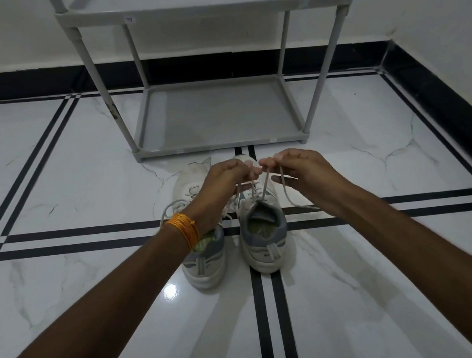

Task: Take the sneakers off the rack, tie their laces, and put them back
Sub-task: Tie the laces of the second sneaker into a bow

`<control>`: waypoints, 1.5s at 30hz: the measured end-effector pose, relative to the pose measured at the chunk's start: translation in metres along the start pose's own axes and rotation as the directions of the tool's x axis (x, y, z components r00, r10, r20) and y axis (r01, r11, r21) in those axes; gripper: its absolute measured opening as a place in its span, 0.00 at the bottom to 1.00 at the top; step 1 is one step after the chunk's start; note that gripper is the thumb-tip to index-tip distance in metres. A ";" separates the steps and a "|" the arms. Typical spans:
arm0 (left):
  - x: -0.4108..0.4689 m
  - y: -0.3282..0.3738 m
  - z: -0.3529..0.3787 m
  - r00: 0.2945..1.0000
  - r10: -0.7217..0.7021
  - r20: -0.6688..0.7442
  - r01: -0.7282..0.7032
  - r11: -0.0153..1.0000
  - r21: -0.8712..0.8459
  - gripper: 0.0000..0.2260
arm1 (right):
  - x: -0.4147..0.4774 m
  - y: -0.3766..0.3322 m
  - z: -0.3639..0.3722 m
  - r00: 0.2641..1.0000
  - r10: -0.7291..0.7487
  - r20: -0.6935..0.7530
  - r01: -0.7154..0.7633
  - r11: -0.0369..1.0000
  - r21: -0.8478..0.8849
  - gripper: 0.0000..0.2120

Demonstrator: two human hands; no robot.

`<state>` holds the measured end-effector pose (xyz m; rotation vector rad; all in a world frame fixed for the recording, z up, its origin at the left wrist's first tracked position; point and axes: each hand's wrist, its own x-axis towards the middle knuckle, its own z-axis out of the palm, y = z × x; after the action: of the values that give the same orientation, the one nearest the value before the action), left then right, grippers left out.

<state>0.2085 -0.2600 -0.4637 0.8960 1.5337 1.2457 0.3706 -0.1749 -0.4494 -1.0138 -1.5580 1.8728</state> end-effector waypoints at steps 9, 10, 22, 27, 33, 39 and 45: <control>0.007 -0.024 0.016 0.980 0.158 -0.121 -0.165 0.985 -0.057 0.11 | 0.010 0.017 0.012 0.994 0.003 -0.112 0.006 0.997 0.081 0.11; 0.007 -0.026 0.017 0.980 0.160 -0.119 -0.167 0.985 -0.045 0.11 | 0.010 0.018 0.012 0.994 0.002 -0.111 0.005 0.998 0.070 0.11; 0.006 -0.026 0.013 0.977 0.131 -0.170 -0.147 0.985 -0.086 0.11 | 0.013 0.024 0.006 0.967 0.100 -0.233 -0.071 0.989 0.130 0.11; 0.009 -0.025 0.006 1.000 -0.006 0.010 0.007 0.995 -0.096 0.20 | 0.017 0.031 0.003 0.984 0.106 -0.143 -0.103 0.994 0.025 0.05; 0.014 -0.029 0.005 0.999 0.049 0.016 -0.047 0.995 -0.090 0.12 | 0.022 0.022 0.001 0.999 -0.006 -0.041 -0.007 0.957 -0.289 0.06; 0.020 -0.037 0.012 0.992 0.065 -0.105 -0.074 0.993 -0.089 0.07 | 0.013 0.032 0.003 0.989 -0.136 -0.064 0.109 0.940 -0.324 0.12; 0.020 -0.039 0.017 0.971 0.129 -0.199 -0.102 0.985 0.141 0.07 | 0.006 0.042 0.012 0.889 -0.458 0.013 0.339 0.639 -0.691 0.08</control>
<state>0.2192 -0.2446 -0.5071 0.9762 1.7657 1.3706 0.3607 -0.1868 -0.4911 -0.9503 -2.2082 0.8723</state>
